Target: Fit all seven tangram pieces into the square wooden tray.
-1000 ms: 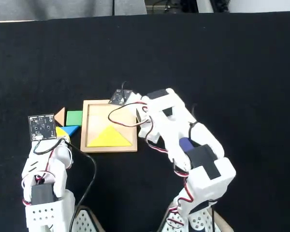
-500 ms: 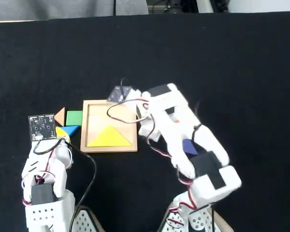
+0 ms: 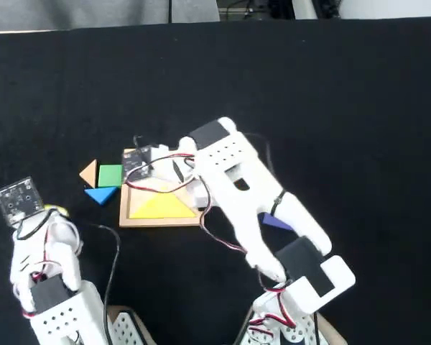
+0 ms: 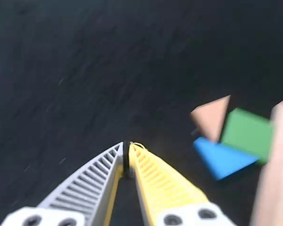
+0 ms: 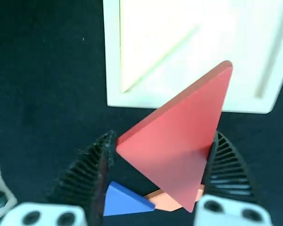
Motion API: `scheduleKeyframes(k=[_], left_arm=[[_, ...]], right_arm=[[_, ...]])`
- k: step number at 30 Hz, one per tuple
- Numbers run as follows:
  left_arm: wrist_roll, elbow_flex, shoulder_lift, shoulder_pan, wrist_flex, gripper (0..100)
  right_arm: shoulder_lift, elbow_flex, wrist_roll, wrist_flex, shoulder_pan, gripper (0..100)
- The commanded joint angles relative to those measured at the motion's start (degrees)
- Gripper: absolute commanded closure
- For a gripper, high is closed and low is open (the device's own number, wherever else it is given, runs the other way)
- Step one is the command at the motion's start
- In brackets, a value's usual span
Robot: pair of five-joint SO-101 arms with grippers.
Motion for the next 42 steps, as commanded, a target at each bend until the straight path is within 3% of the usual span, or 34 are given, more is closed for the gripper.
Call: scheduleKeyframes(k=[1, 5, 8, 16, 21, 27, 30, 35, 42], left_arm=[[-7.6, -3.8, -0.5, -6.0, 8.2, 97], [-15.9, -1.5, -0.5, -15.1, 10.6, 97], [-18.2, -0.9, -0.5, -18.9, 10.6, 97], [-18.1, 0.3, -0.5, -16.0, 10.6, 97], [-18.1, 0.6, -0.5, -15.7, 10.6, 97], [-18.1, 0.6, -0.5, -15.6, 10.6, 97], [-18.1, 0.6, -0.5, -15.4, 10.6, 97], [-18.1, 0.6, -0.5, -15.4, 10.6, 97], [-18.1, 0.6, -0.5, -15.3, 10.6, 97]], right_arm=[[-2.9, -5.4, 3.6, 0.8, -3.3, 76.2], [-2.9, -8.0, 10.9, 1.0, -4.4, 76.2], [-2.8, -8.0, 20.1, 1.0, -4.5, 76.2], [6.0, -12.3, 30.3, 0.4, -10.4, 76.2], [17.2, -22.4, 31.0, 1.8, -12.6, 76.2], [27.0, -36.1, 30.8, 12.8, -12.1, 75.8], [30.4, -40.9, 27.2, 13.8, -12.1, 74.8], [33.7, -44.9, 26.0, 14.2, -12.0, 62.2], [34.0, -47.5, 26.0, 14.8, -12.1, 63.5]])
